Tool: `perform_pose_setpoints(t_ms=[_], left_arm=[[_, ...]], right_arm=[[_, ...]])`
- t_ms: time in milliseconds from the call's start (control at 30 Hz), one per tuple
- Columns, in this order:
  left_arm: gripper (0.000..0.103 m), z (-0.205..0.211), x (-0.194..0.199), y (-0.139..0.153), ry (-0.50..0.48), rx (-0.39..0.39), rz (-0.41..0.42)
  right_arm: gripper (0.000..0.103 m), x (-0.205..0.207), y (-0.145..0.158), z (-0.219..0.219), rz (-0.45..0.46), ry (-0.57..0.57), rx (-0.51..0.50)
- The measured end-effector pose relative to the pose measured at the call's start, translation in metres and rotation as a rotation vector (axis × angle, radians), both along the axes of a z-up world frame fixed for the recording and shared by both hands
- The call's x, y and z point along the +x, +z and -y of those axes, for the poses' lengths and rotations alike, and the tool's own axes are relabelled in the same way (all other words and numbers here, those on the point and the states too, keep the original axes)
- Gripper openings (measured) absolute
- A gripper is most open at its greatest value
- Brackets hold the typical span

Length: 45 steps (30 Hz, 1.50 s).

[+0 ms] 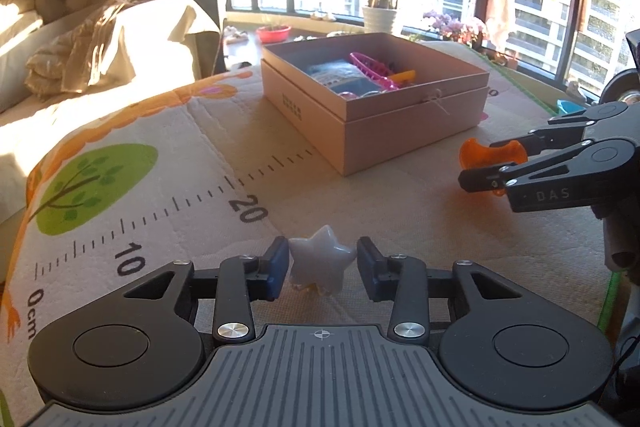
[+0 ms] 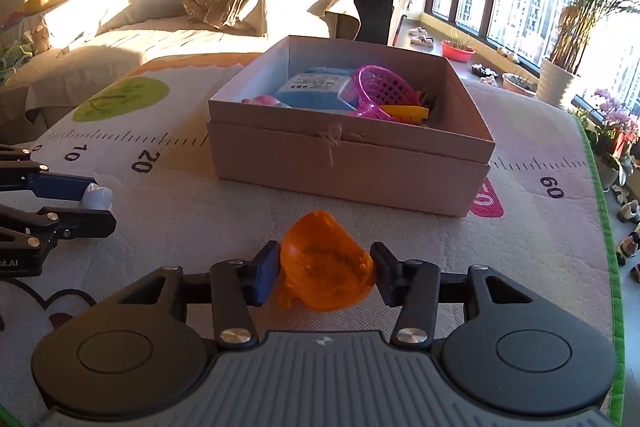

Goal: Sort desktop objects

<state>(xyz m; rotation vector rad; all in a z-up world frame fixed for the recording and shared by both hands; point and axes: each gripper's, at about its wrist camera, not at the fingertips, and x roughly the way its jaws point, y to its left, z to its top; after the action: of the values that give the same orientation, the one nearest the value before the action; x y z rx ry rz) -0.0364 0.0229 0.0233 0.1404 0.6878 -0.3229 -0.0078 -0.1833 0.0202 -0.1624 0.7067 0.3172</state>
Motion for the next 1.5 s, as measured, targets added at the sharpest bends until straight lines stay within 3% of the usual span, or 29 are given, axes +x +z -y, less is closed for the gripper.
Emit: perform_pose_setpoints(t_ms=[167, 300, 433, 567, 700, 767, 833, 867, 1033, 1267, 1500], left_arm=[[0.041, 0.012, 0.005, 0.015, -0.043, -0.015, 0.014], [0.041, 0.031, 0.021, 0.042, -0.098, -0.011, 0.099], [0.041, 0.056, 0.052, 0.060, -0.126, 0.012, 0.186], [0.044, 0.080, 0.100, 0.068, -0.116, -0.019, 0.201], [0.059, 0.074, 0.126, 0.063, -0.036, -0.061, 0.155], [0.071, 0.062, 0.118, 0.055, -0.026, -0.055, 0.143], [0.081, 0.052, 0.104, 0.044, -0.014, -0.048, 0.141], [0.082, 0.049, 0.098, 0.038, -0.017, -0.052, 0.126], [0.082, 0.040, 0.092, 0.009, -0.044, -0.115, 0.017], [0.072, 0.026, 0.104, 0.001, 0.000, -0.140, 0.005], [0.075, -0.004, 0.108, 0.005, 0.120, -0.113, -0.007]], right_arm=[[0.049, -0.011, 0.021, 0.015, 0.016, 0.024, 0.042], [0.049, -0.006, 0.052, 0.031, 0.088, 0.009, 0.076], [0.049, 0.021, 0.080, 0.043, 0.144, -0.022, 0.111], [0.049, 0.070, 0.090, 0.047, 0.136, -0.059, 0.168], [0.061, 0.111, 0.081, 0.051, 0.112, -0.125, 0.193], [0.062, 0.116, 0.072, 0.055, 0.118, -0.159, 0.170], [0.073, 0.119, 0.061, 0.063, 0.101, -0.190, 0.168], [0.077, 0.121, 0.054, 0.066, 0.083, -0.203, 0.174], [0.077, 0.134, 0.025, 0.062, -0.042, -0.214, 0.223], [0.081, 0.135, 0.026, 0.033, -0.049, -0.200, 0.214], [0.081, 0.148, 0.025, -0.011, -0.024, -0.135, 0.213]])
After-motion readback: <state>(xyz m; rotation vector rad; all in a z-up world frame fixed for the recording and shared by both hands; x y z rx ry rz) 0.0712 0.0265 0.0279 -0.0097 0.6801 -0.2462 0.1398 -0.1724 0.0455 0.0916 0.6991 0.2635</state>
